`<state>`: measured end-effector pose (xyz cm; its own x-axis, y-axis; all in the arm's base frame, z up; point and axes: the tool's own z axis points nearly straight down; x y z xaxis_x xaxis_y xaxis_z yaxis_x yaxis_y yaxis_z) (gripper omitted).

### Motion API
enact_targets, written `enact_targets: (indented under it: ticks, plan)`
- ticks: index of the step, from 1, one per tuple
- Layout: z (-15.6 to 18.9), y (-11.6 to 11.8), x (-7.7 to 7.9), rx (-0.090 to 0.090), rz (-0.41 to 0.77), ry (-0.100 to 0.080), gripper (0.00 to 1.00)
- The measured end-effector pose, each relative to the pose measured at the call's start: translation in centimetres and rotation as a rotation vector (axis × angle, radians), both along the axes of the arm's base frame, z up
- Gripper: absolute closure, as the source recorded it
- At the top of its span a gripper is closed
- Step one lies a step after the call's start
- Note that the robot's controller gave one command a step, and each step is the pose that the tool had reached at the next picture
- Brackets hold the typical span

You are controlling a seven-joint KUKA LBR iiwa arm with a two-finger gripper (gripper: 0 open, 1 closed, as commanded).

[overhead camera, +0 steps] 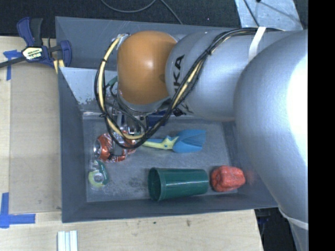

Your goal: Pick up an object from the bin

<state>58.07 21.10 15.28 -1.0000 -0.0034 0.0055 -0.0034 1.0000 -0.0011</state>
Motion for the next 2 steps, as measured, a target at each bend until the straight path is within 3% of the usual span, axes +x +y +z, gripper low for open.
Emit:
enact_targets:
  ticks: [1, 2]
  plan:
    - [0.5, -0.1, 0.2, 0.002, -0.003, -0.008, 0.0]
    - [-7.8, -4.4, 1.8, 0.006, 0.165, -0.009, 1.0]
